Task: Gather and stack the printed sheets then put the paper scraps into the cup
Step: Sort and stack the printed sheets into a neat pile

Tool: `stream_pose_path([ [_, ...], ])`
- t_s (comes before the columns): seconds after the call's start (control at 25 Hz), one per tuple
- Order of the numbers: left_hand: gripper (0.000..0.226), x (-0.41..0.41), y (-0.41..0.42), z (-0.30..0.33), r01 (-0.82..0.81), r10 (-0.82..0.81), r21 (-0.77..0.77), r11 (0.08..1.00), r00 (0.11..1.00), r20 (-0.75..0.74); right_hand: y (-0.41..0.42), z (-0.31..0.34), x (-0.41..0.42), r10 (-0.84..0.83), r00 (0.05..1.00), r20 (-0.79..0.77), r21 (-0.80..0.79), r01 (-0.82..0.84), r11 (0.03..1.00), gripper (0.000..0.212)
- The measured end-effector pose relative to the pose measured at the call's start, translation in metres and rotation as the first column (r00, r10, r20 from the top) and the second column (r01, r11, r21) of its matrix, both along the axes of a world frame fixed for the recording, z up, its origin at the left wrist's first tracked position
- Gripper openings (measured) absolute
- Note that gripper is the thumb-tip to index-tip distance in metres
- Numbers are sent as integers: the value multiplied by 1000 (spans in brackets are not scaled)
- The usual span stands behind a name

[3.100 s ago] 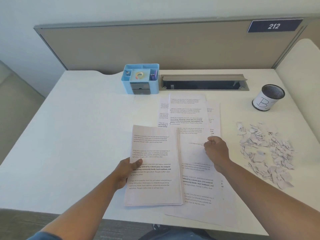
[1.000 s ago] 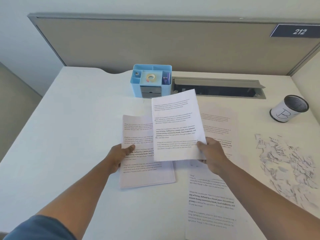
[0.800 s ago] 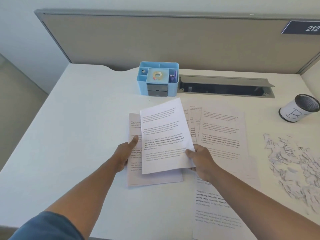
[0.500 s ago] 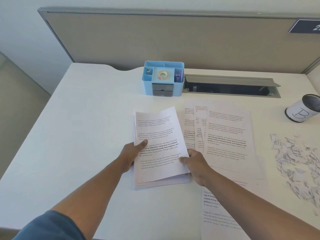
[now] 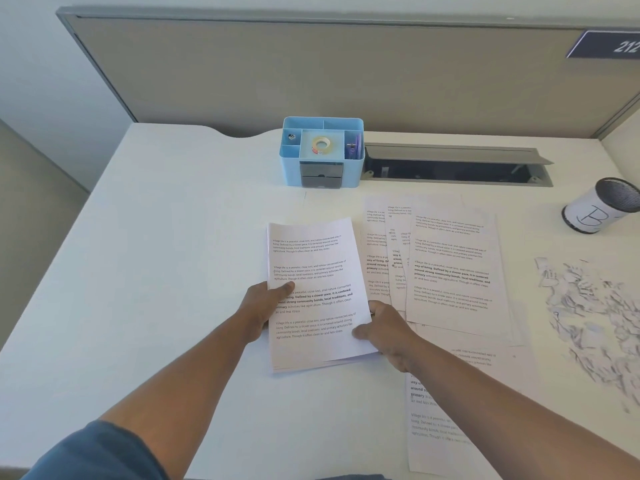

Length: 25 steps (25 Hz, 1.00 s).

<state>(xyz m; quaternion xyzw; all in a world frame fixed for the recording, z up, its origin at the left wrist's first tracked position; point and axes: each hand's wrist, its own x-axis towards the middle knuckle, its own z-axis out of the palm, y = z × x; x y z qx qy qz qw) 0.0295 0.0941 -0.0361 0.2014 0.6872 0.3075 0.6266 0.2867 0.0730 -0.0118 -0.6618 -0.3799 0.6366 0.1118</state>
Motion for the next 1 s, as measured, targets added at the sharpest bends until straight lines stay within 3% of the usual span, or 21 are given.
stream_pose_path([
  [0.16, 22, -1, 1, -2, 1, -1, 11, 1000, 1000, -9, 0, 7, 7, -47, 994, 98, 143, 33, 989, 32],
  [0.28, 21, 0, 0, -2, -8, 8, 43, 999, 1000, 2, 6, 12, 26, -194, 966, 173, 240, 150, 959, 44],
  [0.56, 24, 2, -7, 1, -75, 72, 76, 994, 997, 39, 13, 17, 88, -465, 866, 185, 346, 386, 855, 53],
  [0.8, 37, 33, -22, 27, 3, -23, 92, 996, 977, 211, 23, 8, 163, -494, 773, 397, 378, 353, 856, 74],
  [1.0, 39, 87, -30, 35, 42, -68, 111, 993, 970, 235, 29, 0, 204, -426, 765, 483, 361, 269, 893, 56],
])
